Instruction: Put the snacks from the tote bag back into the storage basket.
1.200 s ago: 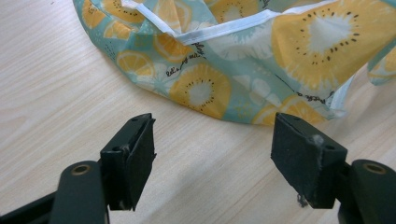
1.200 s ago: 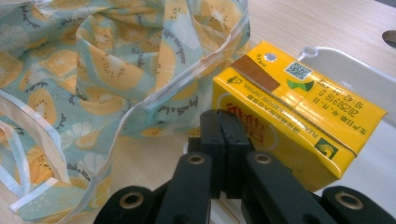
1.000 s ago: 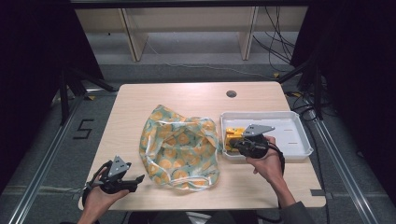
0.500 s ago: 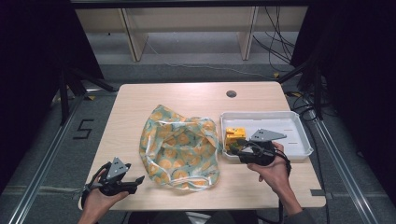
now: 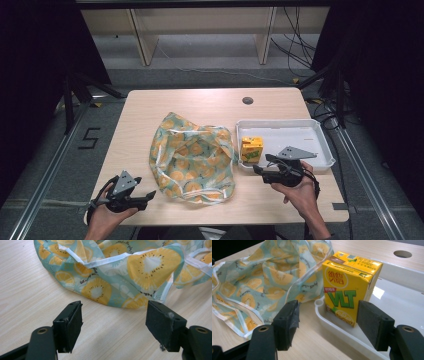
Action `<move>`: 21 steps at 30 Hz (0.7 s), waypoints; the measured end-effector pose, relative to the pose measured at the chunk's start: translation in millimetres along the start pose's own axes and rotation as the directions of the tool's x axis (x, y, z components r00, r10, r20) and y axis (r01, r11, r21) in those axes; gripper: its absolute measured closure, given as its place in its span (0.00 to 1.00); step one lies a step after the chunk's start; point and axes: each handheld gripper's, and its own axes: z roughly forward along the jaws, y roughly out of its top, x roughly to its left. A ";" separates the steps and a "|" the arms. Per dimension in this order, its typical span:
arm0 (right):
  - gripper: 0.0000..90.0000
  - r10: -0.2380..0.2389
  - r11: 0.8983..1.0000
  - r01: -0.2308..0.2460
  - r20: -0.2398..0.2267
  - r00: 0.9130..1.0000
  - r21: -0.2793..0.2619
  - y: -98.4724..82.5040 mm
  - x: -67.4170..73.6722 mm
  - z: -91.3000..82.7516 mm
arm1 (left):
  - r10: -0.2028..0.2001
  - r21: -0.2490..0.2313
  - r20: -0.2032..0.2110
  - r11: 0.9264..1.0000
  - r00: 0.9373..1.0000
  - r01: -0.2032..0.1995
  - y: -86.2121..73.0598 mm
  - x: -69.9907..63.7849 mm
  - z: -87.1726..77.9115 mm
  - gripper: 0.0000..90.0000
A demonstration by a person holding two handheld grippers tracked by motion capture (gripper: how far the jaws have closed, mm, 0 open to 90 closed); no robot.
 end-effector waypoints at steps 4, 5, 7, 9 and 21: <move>0.38 -0.013 1.000 0.013 0.005 1.000 -0.003 -3.8 -1.7 -1.1 | 0.026 -0.002 -0.006 1.000 1.000 -0.026 0.3 0.9 -1.1 0.32; 0.38 0.014 1.000 -0.014 0.005 1.000 -0.002 -5.0 0.7 -1.2 | 0.027 -0.002 -0.006 1.000 1.000 -0.027 0.4 0.8 -1.4 0.32; 0.37 -0.009 1.000 0.009 0.004 1.000 0.003 -6.8 -0.9 -1.4 | 0.058 0.006 -0.007 0.998 0.998 -0.058 0.9 2.6 -2.0 0.32; 0.36 0.006 1.000 -0.006 0.009 1.000 0.011 -9.2 1.9 -1.6 | -0.033 -0.028 -0.004 0.999 0.999 0.032 -0.7 -4.0 0.6 0.32; 0.34 0.004 0.999 -0.005 0.016 1.000 0.045 -23.0 9.8 -6.9 | -0.006 0.005 0.002 1.000 1.000 0.006 -3.2 -4.8 -3.2 0.32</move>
